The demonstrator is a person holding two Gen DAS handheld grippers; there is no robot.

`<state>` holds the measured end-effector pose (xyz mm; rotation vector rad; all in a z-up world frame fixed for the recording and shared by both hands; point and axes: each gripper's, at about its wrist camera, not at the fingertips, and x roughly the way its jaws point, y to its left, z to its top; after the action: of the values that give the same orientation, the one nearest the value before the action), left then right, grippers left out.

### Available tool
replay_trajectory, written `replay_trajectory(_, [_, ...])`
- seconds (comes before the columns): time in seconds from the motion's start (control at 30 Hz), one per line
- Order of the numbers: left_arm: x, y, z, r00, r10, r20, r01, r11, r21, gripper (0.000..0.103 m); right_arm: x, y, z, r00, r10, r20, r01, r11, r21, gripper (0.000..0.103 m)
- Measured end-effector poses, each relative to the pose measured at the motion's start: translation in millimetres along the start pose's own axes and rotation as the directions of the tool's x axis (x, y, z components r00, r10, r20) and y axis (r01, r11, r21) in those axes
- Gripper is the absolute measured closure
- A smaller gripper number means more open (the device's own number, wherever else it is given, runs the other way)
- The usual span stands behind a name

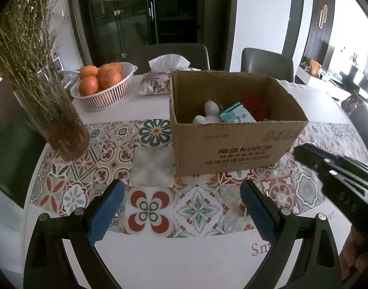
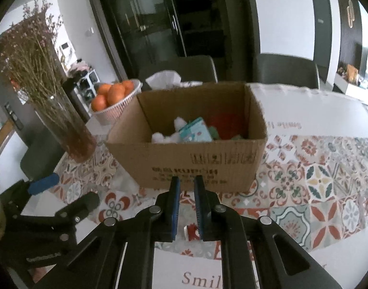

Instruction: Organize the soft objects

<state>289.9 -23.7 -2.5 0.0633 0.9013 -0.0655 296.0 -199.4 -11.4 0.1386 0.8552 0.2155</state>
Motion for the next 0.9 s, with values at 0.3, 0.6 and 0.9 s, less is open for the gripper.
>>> replay_trajectory(0.3, [11.1, -1.9, -6.9, 1.000, 0.003, -0.028, -0.003, 1.000, -0.001, 0.005, 20.3, -6.4, -16.1, 0.997, 0.008, -0.075, -0.007, 1.000, 0.012, 0.084])
replay_trajectory(0.6, [29.1, 0.3, -29.1, 0.996, 0.016, -0.088, -0.018, 1.000, -0.018, 0.005, 40.8, -8.8, -34.4, 0.990, -0.009, -0.138, 0.009, 1.000, 0.004, 0.043])
replay_trajectory(0.9, [49.5, 3.8, -48.6, 0.989, 0.034, -0.144, -0.039, 0.999, -0.038, 0.005, 67.4, -12.8, -49.8, 0.978, -0.019, -0.206, 0.018, 1.000, -0.009, 0.028])
